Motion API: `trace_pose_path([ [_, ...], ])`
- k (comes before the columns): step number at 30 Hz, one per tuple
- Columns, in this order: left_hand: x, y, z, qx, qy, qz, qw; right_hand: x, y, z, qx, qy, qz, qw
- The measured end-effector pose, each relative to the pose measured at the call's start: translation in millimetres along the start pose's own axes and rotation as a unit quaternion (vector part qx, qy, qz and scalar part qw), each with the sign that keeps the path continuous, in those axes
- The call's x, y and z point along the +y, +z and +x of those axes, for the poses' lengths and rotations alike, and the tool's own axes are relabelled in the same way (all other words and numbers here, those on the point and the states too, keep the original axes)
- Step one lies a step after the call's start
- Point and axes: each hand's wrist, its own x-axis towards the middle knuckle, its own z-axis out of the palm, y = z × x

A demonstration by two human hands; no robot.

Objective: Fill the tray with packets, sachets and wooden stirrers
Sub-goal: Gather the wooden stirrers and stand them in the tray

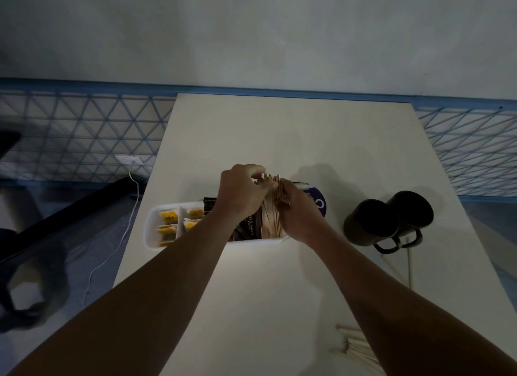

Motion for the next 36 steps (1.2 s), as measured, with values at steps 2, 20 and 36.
trace_pose_path([
  [2,1.9,4.0,0.1,-0.003,0.012,0.011,1.000,-1.9,0.3,-2.9,0.008,-0.016,-0.009,1.000],
  [20,9.0,6.1,-10.4,0.042,0.055,0.009,0.998,14.2,-0.6,-13.0,0.044,-0.055,-0.071,0.995],
  [36,42.8,82.4,-71.7,-0.065,0.140,-0.055,0.986,101.1,-51.2,-102.9,0.008,0.060,-0.079,0.995],
])
